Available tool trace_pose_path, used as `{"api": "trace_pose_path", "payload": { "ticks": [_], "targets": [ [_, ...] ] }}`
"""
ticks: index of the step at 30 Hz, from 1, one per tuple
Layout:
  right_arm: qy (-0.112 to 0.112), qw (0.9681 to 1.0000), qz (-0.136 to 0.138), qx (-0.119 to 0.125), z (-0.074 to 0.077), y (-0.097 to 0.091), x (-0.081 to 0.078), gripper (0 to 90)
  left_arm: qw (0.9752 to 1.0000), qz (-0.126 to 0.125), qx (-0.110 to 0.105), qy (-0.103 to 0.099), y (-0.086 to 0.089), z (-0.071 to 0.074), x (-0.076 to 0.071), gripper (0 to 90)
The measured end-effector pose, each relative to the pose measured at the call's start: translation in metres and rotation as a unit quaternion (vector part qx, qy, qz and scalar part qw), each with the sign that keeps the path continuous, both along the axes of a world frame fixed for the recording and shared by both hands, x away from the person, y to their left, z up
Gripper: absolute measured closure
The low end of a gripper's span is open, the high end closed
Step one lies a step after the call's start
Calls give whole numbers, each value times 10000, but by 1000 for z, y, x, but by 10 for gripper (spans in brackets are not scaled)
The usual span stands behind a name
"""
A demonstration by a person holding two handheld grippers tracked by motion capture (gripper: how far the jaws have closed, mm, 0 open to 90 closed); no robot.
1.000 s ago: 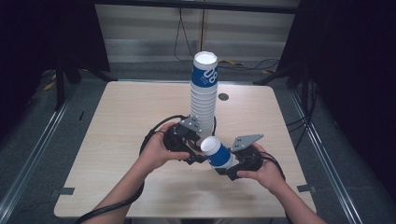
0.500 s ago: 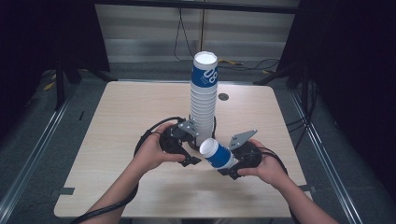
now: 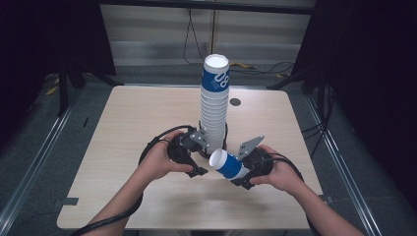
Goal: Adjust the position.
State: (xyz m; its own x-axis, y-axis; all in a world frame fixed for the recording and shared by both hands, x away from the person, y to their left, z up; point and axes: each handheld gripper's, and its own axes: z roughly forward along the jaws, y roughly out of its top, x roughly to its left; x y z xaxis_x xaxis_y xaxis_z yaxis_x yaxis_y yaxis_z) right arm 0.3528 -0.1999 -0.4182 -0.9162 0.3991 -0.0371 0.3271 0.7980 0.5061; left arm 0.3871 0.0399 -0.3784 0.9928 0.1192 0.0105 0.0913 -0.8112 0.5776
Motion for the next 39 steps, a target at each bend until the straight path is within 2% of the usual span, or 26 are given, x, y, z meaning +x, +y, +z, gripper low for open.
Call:
{"api": "trace_pose_path", "payload": {
  "ticks": [7, 16, 18, 19, 23, 33, 35, 36, 39],
  "targets": [
    [18, 9997, 113, -202, 3, 3, 0, 192, 10000, -42, 53, -12, -3, -1, -1, 203],
    [17, 9983, 306, -495, 6, 10, -1, 194, 9998, -64, 142, 104, -5, 0, 0, 205],
    [-2, 9981, 326, -522, 5, 11, 0, 194, 9997, -85, 204, 129, -7, -1, 0, 205],
    [4, 9979, 334, -554, 5, 12, -1, 194, 9991, -209, 376, 63, -7, 0, 1, 204],
    [-36, 9973, 382, -623, 6, 15, -1, 194, 9991, -219, 370, 36, -10, 0, -1, 204],
    [-102, 9959, 535, -726, 7, 20, -1, 194, 9978, -333, 570, 16, -16, -2, -2, 203],
    [-113, 9954, 576, -752, 7, 21, -1, 194, 9980, -303, 546, 11, -18, -3, -3, 203],
    [-33, 9956, 513, -785, 7, 21, -2, 194, 9978, -345, 565, 25, -18, -3, -2, 202],
    [-97, 9949, 587, -816, 7, 22, -2, 194, 9974, -379, 612, 16, -22, -4, -3, 202]
  ]
}}
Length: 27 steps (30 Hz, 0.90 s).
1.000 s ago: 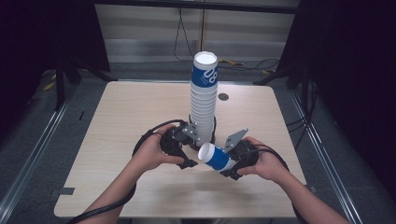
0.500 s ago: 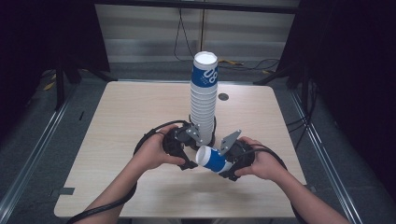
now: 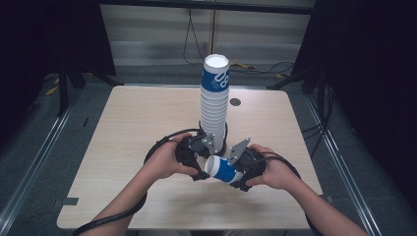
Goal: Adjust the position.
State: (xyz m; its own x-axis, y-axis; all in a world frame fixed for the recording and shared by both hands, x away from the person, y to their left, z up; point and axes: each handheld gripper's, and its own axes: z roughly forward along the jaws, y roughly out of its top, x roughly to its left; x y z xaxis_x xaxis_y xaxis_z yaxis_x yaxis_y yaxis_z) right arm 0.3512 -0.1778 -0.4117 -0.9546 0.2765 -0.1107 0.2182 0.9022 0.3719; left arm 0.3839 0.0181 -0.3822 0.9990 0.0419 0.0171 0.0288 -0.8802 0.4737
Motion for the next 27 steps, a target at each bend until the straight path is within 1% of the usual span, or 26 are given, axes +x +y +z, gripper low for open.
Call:
{"api": "trace_pose_path", "payload": {
  "ticks": [1, 2, 3, 5, 6, 8, 10, 12, 14, 15, 17, 18, 20, 22, 23, 25, 26, 27],
  "targets": [
    [-32, 10000, 55, 8, 0, 0, 1, 194, 10000, -59, 41, -52, -1, 1, 1, 202],
    [-32, 10000, 59, 0, 0, 1, 1, 194, 10000, -31, 51, -43, -1, 0, 0, 202],
    [-67, 10000, 74, -1, 1, 1, 1, 194, 10000, -22, -9, -34, -2, 0, -1, 202],
    [-75, 9999, 138, 13, 2, 2, 2, 194, 9999, -120, 20, -75, -4, 2, 0, 202],
    [-53, 9999, 104, -8, 2, 3, 1, 194, 10000, -47, 11, -56, -4, 2, -1, 202],
    [-65, 9999, 119, -27, 2, 4, 1, 193, 9999, -109, 38, -79, -5, 3, 0, 198],
    [-26, 9999, 148, -25, 3, 5, 0, 193, 10000, -65, 38, -25, -6, 3, -1, 197],
    [-65, 9998, 203, -25, 2, 6, 1, 193, 9999, -86, 61, -21, -6, 2, -1, 197],
    [-18, 9999, 158, -64, 2, 6, 0, 193, 9998, -159, 46, -85, -7, 2, 0, 197],
    [-8, 9999, 143, -77, 2, 6, 0, 193, 9999, -114, 39, -30, -7, 1, -1, 198],
    [24, 9999, 122, -55, 2, 7, -1, 193, 9999, -108, 11, -4, -8, 0, -1, 198],
    [-19, 9998, 186, -28, 2, 7, 0, 193, 9999, -107, -10, -2, -8, 0, -1, 198],
    [-63, 9998, 190, -19, 1, 8, 1, 193, 9999, -154, -26, -45, -8, 0, 0, 200],
    [-92, 9997, 222, -22, 2, 9, 1, 192, 9999, -150, -48, -32, -8, 0, 0, 207],
    [-68, 9998, 193, -21, 2, 9, 0, 192, 9999, -131, -39, 11, -8, 0, -1, 213],
    [-92, 9997, 209, -5, 2, 9, 0, 192, 9997, -244, 3, -55, -8, 0, 0, 222],
    [-67, 9998, 206, -1, 2, 9, 0, 192, 9997, -242, -6, -40, -8, 0, 0, 226],
    [-53, 9998, 195, -3, 3, 9, 0, 192, 9996, -267, 32, -45, -8, 0, 0, 229]
  ]
}}
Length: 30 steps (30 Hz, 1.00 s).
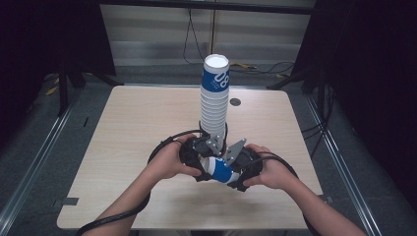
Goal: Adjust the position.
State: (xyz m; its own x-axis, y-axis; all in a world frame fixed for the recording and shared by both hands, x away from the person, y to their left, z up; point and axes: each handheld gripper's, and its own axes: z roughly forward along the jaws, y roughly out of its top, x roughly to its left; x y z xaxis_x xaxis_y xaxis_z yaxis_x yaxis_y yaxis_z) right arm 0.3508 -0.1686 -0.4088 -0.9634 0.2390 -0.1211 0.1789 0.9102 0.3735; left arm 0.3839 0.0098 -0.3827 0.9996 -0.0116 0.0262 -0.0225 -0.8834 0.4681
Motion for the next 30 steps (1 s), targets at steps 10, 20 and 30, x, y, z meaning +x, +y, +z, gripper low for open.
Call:
{"api": "trace_pose_path", "payload": {
  "ticks": [10, 20, 30],
  "targets": [
    [-90, 10000, 6, 33, 1, 0, 0, 192, 10000, -8, -28, 68, -2, -4, -2, 285],
    [-102, 9999, 55, 75, 3, 2, -1, 192, 9999, -120, 1, 11, -4, -6, -2, 277],
    [-165, 9996, 135, 198, 3, 3, -2, 193, 9997, -114, 226, 16, -3, -13, -2, 281]
  ]
}}
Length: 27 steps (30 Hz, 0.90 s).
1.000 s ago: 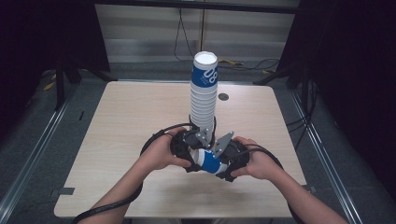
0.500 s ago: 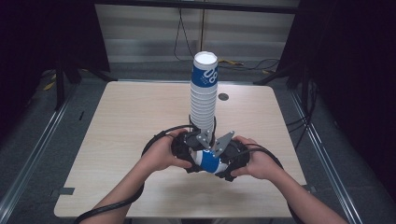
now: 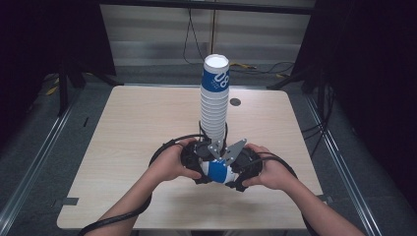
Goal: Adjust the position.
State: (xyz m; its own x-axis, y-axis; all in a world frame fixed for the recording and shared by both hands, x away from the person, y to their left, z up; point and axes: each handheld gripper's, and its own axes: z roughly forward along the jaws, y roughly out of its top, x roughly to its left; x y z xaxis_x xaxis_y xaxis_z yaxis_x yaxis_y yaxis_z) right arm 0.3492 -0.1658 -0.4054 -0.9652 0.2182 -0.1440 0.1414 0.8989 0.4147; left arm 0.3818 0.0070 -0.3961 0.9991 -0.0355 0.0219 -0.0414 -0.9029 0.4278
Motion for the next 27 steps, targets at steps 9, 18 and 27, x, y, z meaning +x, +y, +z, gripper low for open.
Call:
{"api": "trace_pose_path", "payload": {
  "ticks": [9, 18, 27],
  "targets": [
    [-61, 10000, 2, 74, 2, 1, -1, 192, 10000, 23, 9, 49, 4, -4, 2, 282],
    [-76, 9999, 54, 105, 3, 3, 0, 192, 9999, 76, 37, 91, 6, -6, 2, 284],
    [-52, 10000, 41, 66, 3, 4, 0, 192, 9999, 82, 41, 106, 6, -8, 3, 285]
  ]
}}
